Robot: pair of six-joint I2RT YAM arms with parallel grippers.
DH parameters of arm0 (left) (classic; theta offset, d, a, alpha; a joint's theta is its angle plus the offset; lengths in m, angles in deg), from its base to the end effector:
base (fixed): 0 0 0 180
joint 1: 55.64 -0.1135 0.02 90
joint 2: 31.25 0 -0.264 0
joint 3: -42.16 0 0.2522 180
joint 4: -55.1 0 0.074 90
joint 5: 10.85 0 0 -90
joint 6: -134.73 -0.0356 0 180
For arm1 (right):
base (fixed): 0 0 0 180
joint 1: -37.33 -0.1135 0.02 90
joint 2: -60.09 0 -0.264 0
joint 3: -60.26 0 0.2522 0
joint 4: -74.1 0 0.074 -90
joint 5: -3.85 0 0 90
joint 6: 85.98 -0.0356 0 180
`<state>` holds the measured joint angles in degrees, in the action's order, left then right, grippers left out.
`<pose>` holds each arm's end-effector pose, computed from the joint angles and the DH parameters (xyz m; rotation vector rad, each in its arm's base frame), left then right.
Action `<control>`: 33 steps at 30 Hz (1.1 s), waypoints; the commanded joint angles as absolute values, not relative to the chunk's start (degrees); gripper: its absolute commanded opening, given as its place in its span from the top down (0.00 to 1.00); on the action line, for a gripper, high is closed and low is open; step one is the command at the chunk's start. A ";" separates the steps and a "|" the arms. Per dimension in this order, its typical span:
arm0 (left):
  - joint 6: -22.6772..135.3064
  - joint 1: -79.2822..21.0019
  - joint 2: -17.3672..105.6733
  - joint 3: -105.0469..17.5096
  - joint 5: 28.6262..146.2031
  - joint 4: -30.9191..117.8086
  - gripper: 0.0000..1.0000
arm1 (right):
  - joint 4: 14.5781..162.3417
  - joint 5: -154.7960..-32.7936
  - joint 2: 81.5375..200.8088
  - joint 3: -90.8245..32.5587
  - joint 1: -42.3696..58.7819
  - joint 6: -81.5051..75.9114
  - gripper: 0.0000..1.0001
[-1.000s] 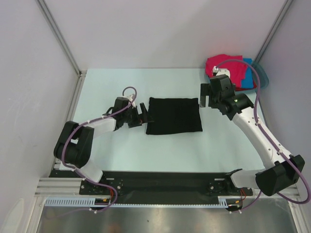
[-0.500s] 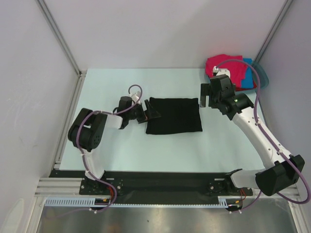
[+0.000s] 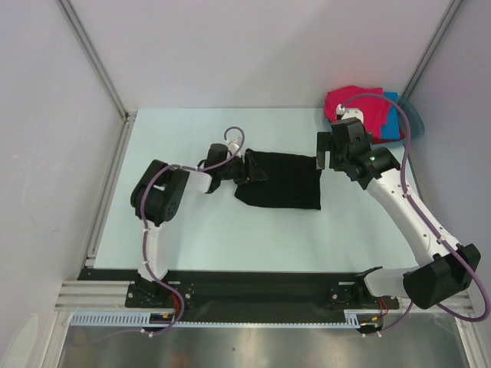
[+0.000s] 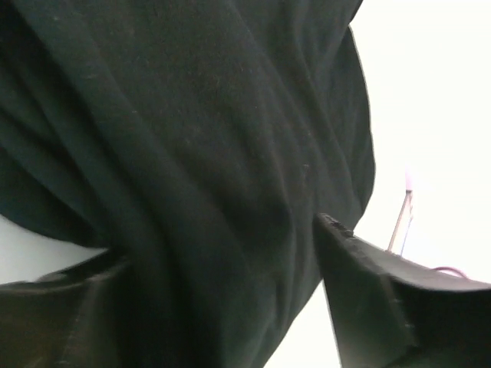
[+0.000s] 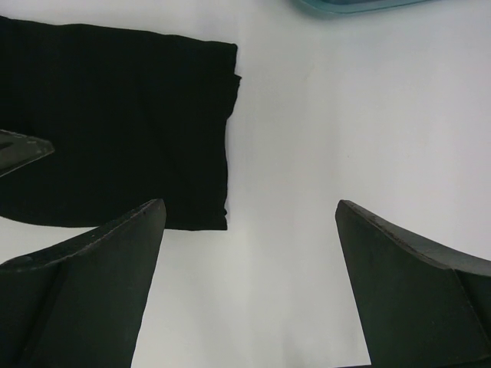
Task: Fold and stack the t-shirts
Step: Neatly place the folded tshirt to the corner
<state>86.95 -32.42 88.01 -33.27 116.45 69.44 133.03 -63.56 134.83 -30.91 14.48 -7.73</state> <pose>0.3775 -0.1854 0.1188 0.0648 2.2675 -1.3337 0.2552 0.0927 0.3673 -0.0207 2.2477 -0.1340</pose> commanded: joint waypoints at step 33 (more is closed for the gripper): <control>79.10 -62.91 112.88 -108.89 115.63 23.68 1.00 | 130.93 -65.67 133.48 -29.09 15.18 -8.11 0.00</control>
<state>78.60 -57.99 111.18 -107.47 114.33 25.00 132.59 -64.90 134.42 -29.27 14.96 -7.93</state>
